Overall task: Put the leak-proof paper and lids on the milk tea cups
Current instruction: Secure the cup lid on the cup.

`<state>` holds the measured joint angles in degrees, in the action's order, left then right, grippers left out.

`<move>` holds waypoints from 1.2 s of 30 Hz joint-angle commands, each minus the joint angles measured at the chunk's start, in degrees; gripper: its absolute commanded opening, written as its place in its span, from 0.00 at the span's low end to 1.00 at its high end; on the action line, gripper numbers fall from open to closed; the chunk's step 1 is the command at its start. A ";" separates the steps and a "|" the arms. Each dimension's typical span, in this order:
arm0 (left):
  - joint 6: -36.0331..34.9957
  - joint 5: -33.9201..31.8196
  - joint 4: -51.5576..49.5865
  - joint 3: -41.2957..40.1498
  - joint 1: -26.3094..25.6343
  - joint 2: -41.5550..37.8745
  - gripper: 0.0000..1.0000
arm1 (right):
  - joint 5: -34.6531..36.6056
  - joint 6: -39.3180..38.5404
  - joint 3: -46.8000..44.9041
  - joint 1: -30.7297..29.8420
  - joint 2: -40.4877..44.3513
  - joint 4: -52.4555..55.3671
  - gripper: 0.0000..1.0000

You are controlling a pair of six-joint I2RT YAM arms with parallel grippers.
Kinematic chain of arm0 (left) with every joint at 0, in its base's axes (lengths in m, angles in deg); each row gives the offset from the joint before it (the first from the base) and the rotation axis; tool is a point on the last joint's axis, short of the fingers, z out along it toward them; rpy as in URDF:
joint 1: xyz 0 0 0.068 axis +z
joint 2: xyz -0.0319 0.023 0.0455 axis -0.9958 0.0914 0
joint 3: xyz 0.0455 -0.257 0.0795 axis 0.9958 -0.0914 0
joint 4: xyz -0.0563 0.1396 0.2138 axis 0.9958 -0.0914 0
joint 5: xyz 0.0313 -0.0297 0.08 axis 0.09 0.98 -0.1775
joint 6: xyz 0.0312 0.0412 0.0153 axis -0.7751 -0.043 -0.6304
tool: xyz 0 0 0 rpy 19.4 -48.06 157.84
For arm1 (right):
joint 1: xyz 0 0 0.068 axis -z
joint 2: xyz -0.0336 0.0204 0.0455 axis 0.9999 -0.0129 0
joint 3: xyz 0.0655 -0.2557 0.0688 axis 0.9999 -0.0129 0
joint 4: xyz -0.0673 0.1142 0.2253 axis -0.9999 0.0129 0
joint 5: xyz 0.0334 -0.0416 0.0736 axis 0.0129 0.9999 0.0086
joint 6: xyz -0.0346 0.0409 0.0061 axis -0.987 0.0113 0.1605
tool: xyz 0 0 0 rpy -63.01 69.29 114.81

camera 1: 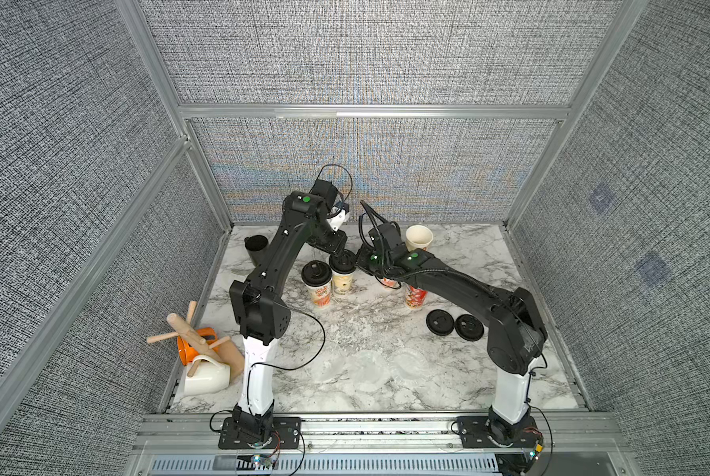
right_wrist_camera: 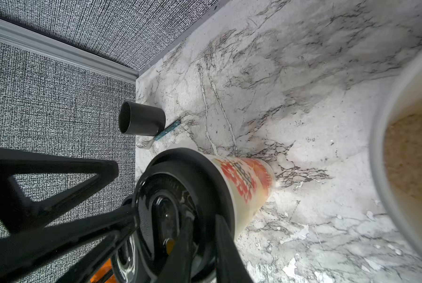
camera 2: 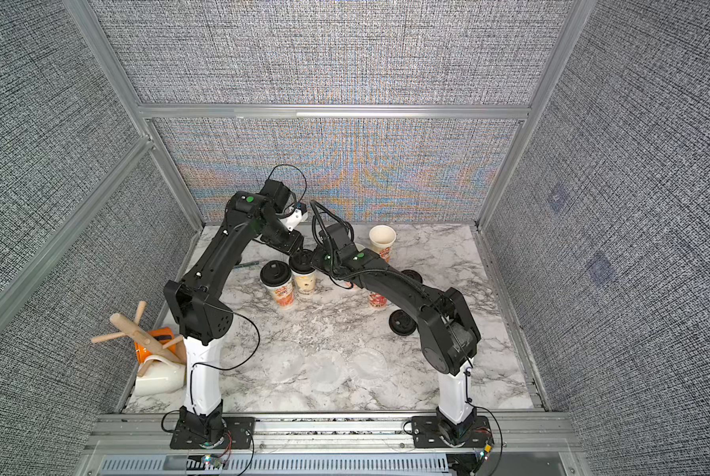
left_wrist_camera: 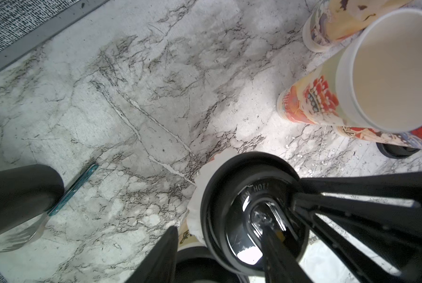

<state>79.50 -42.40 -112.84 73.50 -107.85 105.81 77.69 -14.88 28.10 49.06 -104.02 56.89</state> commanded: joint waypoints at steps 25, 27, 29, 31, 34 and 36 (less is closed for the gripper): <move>-1.87 -1.26 -6.25 3.36 -0.01 7.52 0.38 | 2.18 -2.32 -0.83 -0.47 0.90 8.83 0.18; -1.90 -1.68 -6.51 3.34 0.03 7.58 0.38 | 2.37 -2.42 -0.58 -0.71 1.08 8.95 0.18; -1.97 -2.20 -6.78 3.36 -0.02 7.54 0.37 | 2.35 -2.50 -0.20 -0.94 1.16 9.02 0.18; -1.96 -2.56 -7.10 3.36 -0.01 7.54 0.37 | 2.32 -2.58 0.14 -1.26 1.09 9.04 0.18; -1.87 -3.10 -7.79 3.15 -0.02 7.61 0.37 | 2.28 -3.09 0.96 -1.62 0.75 9.37 0.18; -1.63 -3.61 -8.26 2.84 -0.02 7.50 0.36 | 2.24 -3.53 1.42 -1.65 0.48 9.62 0.19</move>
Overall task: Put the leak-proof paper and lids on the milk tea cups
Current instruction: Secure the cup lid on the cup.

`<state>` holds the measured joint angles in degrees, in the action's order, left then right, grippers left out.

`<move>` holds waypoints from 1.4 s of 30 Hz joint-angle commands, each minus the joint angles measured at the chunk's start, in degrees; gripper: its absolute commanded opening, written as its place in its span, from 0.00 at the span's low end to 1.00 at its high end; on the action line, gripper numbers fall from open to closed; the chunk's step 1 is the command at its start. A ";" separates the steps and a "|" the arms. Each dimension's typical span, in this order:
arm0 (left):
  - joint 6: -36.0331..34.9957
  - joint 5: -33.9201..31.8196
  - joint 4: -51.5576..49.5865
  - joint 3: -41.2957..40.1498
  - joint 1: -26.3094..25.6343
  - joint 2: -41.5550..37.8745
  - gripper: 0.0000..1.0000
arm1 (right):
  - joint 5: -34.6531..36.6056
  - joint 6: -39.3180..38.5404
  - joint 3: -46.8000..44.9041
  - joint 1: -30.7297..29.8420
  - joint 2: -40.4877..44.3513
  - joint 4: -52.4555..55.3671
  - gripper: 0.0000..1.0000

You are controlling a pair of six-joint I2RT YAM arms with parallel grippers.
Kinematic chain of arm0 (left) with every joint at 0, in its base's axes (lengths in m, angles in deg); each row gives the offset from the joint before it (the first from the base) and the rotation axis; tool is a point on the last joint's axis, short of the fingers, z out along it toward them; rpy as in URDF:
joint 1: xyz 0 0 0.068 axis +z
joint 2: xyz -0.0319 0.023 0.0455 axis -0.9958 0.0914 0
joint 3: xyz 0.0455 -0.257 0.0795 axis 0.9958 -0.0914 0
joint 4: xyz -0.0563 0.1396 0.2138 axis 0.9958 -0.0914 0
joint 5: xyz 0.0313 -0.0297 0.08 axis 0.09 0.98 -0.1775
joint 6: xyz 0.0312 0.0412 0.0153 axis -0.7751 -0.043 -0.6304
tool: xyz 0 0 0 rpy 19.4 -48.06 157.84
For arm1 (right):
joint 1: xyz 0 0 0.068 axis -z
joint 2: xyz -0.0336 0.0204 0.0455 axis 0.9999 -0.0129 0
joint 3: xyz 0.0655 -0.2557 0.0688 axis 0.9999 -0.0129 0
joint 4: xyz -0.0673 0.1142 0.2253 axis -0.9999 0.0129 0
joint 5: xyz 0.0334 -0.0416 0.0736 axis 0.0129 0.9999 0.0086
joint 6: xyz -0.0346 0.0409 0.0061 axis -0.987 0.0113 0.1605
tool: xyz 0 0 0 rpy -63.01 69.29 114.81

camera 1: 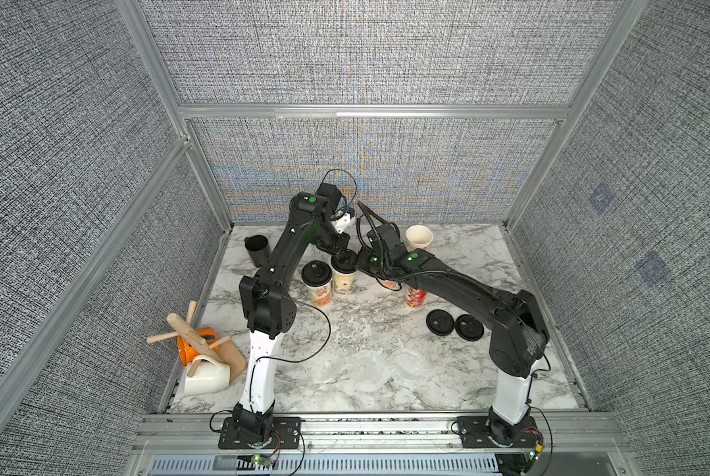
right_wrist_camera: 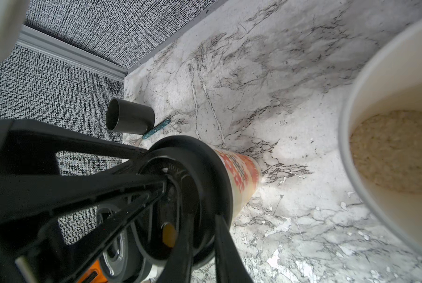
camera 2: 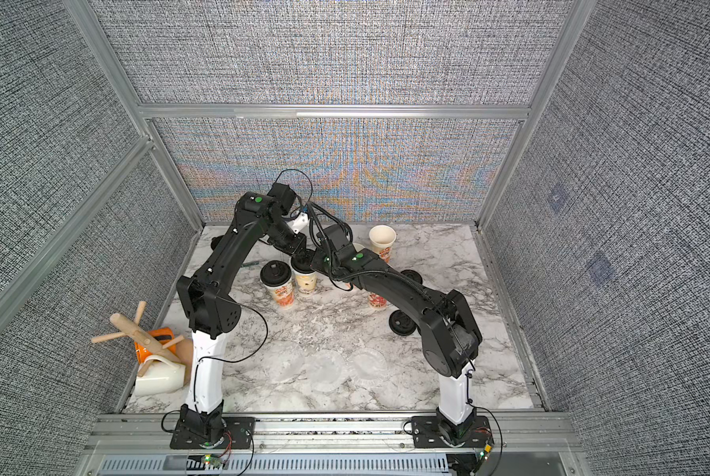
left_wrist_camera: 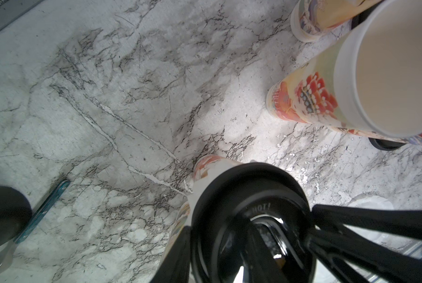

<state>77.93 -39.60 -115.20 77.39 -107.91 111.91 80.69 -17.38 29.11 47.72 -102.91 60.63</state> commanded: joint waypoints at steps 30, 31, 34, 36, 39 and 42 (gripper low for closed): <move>2.68 -7.57 -4.08 -8.79 0.05 -0.78 0.34 | -11.60 -24.13 -3.75 2.69 5.00 -1.28 0.62; 2.66 -7.44 -4.07 -8.68 0.05 -0.67 0.34 | -11.70 -23.61 -4.30 2.16 4.77 -2.13 0.64; 2.68 -7.21 -4.25 -8.66 0.04 -0.47 0.34 | -12.37 -22.37 -5.17 1.01 3.99 -4.33 0.68; 2.64 -7.02 -4.17 -9.15 0.04 -0.59 0.33 | -12.36 -21.86 -5.11 0.41 3.54 -4.91 0.70; 2.58 -6.94 -3.85 -10.07 0.04 -0.86 0.33 | -11.31 -20.33 -5.45 -0.14 3.66 -5.47 0.71; 2.51 -6.49 -3.56 -10.89 0.05 -1.09 0.33 | -9.58 -17.73 -6.41 -0.48 3.87 -6.39 0.70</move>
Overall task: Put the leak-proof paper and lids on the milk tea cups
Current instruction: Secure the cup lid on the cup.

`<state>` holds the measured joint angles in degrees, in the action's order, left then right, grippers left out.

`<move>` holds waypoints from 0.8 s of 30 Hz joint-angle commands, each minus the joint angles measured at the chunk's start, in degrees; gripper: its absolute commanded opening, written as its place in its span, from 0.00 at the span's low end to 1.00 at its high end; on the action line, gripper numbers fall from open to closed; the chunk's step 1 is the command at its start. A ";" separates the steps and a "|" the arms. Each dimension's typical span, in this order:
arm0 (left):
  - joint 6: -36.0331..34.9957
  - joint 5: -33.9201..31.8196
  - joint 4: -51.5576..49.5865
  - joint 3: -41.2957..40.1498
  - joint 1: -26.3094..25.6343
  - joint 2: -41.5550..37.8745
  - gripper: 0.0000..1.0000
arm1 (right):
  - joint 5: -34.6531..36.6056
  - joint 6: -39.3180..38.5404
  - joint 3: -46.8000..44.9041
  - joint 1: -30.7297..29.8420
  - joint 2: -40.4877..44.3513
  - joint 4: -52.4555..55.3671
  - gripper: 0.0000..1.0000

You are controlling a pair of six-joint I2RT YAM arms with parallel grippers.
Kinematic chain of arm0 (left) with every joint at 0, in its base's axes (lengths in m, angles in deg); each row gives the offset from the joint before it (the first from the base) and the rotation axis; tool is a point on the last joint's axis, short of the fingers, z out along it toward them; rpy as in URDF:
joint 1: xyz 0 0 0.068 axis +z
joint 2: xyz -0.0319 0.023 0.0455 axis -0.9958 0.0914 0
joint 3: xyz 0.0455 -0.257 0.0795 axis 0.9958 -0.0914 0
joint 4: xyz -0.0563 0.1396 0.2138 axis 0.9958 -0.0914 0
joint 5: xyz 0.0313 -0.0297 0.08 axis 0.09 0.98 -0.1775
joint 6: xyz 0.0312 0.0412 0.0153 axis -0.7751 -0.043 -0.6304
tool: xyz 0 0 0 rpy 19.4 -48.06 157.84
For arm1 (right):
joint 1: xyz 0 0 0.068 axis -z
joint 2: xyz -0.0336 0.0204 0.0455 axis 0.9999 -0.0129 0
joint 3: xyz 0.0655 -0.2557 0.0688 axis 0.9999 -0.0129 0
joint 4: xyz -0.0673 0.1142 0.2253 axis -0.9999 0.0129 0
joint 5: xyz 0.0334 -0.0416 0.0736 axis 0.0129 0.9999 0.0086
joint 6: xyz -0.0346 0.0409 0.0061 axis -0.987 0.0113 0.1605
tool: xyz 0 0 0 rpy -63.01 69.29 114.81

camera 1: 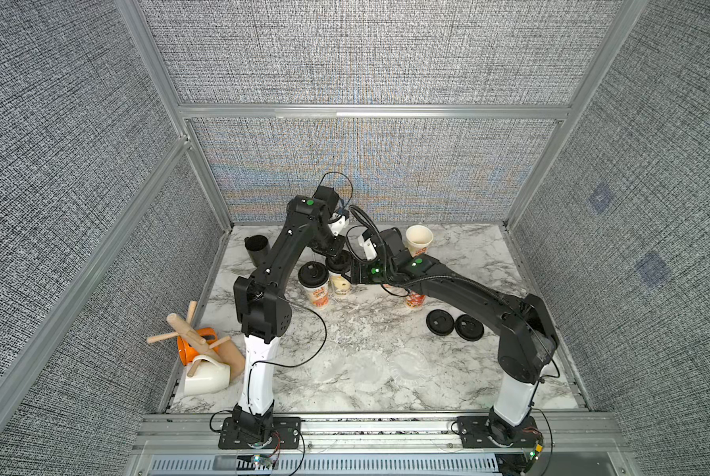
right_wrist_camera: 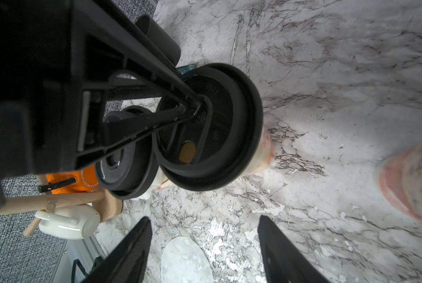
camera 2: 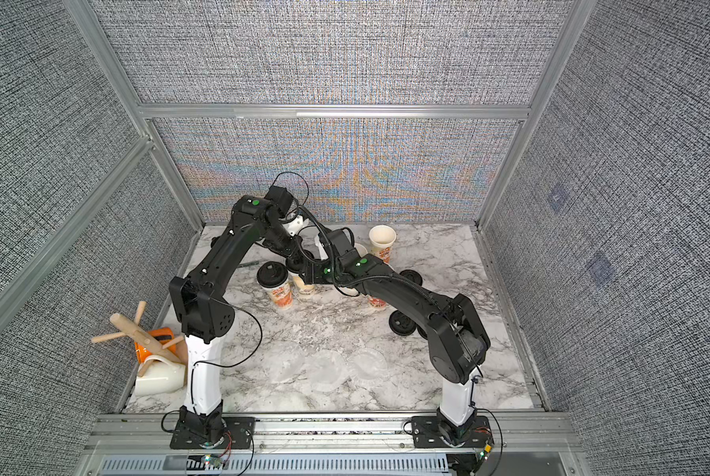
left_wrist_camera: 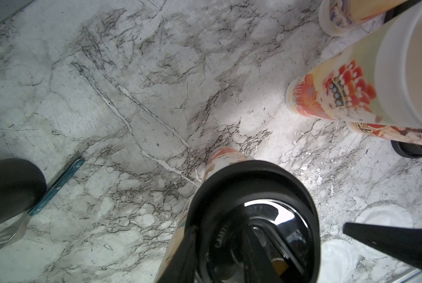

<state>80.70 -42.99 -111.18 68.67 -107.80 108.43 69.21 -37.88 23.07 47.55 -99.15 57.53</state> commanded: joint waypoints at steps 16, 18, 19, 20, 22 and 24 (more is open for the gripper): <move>0.09 -2.25 -6.79 -3.15 -0.06 2.03 0.33 | 4.68 8.31 -0.23 -0.72 -1.95 -5.25 0.62; 0.17 -2.26 -6.64 -3.40 -0.07 1.94 0.33 | 4.70 8.53 0.12 -0.67 -2.30 -5.37 0.62; 0.18 -2.22 -6.55 -3.60 -0.07 1.82 0.33 | 4.77 8.78 0.53 -0.69 -2.66 -5.12 0.61; 0.17 -2.14 -6.47 -3.71 -0.07 1.81 0.33 | 4.74 8.86 0.83 -0.71 -2.90 -4.98 0.61; 0.17 -2.18 -6.39 -4.04 -0.07 1.63 0.32 | 4.70 9.19 1.30 -0.71 -3.42 -5.03 0.61; 0.13 -2.17 -6.33 -4.42 -0.06 1.46 0.32 | 4.61 9.53 1.54 -0.73 -3.66 -5.32 0.61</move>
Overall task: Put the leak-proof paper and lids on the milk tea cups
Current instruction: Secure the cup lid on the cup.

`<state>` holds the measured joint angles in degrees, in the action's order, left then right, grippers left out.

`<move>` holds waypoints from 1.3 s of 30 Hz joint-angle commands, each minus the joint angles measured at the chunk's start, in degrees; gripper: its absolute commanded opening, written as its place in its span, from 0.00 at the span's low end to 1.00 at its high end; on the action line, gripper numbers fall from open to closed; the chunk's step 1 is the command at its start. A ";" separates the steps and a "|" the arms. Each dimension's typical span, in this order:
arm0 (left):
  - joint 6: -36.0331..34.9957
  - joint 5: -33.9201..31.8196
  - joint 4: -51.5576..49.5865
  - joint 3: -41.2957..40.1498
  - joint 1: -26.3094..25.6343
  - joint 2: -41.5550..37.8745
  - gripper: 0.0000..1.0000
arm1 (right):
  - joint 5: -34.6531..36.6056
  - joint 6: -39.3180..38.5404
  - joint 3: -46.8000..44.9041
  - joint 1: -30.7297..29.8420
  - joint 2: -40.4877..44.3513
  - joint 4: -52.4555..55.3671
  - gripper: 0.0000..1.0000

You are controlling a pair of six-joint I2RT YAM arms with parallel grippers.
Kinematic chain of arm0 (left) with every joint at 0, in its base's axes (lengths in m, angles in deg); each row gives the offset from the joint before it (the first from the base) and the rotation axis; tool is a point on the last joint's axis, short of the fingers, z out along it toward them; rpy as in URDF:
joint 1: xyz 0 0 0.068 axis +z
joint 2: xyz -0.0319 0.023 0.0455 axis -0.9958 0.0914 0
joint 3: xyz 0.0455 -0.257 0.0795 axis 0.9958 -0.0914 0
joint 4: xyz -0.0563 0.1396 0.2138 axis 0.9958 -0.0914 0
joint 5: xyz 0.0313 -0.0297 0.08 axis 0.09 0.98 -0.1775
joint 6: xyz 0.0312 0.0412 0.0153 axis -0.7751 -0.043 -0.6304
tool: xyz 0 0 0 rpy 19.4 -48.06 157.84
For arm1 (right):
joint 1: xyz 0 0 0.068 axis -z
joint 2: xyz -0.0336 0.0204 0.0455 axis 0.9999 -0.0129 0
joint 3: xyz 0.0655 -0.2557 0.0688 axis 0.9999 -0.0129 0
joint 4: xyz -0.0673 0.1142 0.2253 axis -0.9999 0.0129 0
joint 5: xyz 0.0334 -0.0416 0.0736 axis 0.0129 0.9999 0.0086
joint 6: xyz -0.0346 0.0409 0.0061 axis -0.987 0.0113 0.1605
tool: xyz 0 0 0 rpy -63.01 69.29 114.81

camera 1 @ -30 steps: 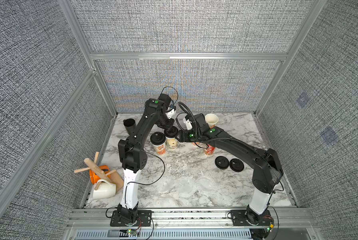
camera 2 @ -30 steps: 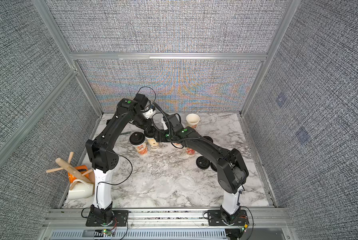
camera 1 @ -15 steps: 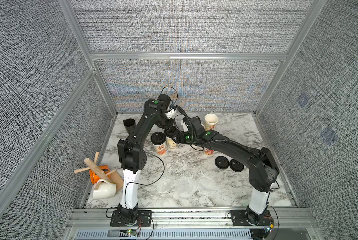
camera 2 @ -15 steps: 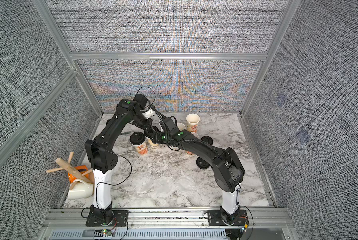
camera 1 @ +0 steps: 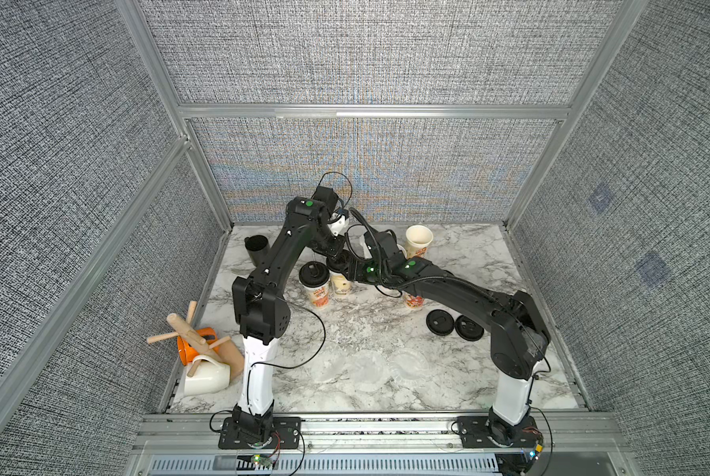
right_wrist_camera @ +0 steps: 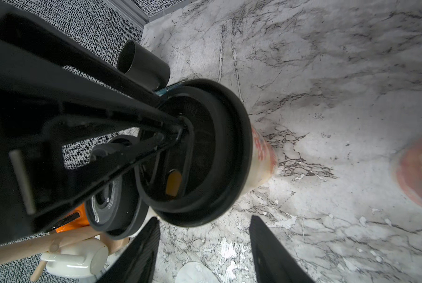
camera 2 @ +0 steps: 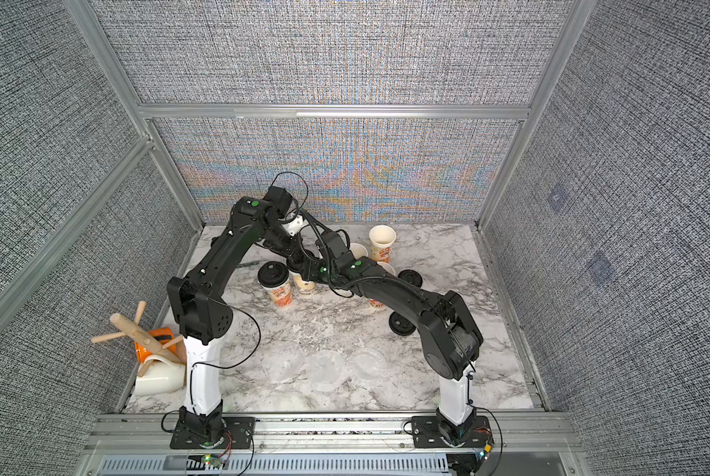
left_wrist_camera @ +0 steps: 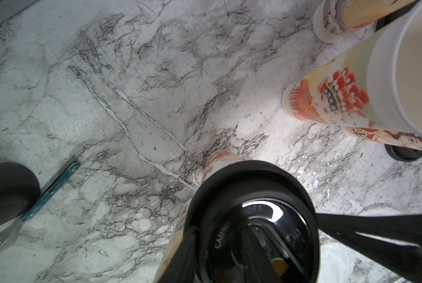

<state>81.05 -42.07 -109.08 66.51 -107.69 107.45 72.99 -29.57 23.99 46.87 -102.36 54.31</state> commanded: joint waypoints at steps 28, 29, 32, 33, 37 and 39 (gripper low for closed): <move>0.79 -1.73 -5.36 -9.10 -0.17 -0.49 0.32 | 9.48 3.23 -5.02 0.03 -3.78 11.77 0.55; 0.78 -1.74 -5.30 -9.11 -0.17 -0.51 0.32 | 9.44 3.35 -5.70 0.06 -3.63 11.77 0.55; 0.88 -1.71 -5.30 -9.29 -0.24 -0.77 0.32 | 9.44 3.56 -8.75 0.12 -3.00 11.34 0.55; 0.87 -1.68 -5.28 -9.37 -0.25 -0.73 0.32 | 9.44 3.66 -9.89 0.09 -2.77 11.20 0.55; 0.96 -1.68 -5.15 -9.80 -0.26 -1.03 0.31 | 9.75 3.88 -13.28 0.08 -2.25 10.97 0.54; 1.04 -1.67 -5.02 -10.23 -0.26 -1.20 0.31 | 9.79 4.01 -14.31 0.04 -2.24 10.74 0.55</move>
<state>82.32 -41.20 -103.22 58.86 -107.50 103.58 73.01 -26.25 12.52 46.57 -102.34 39.12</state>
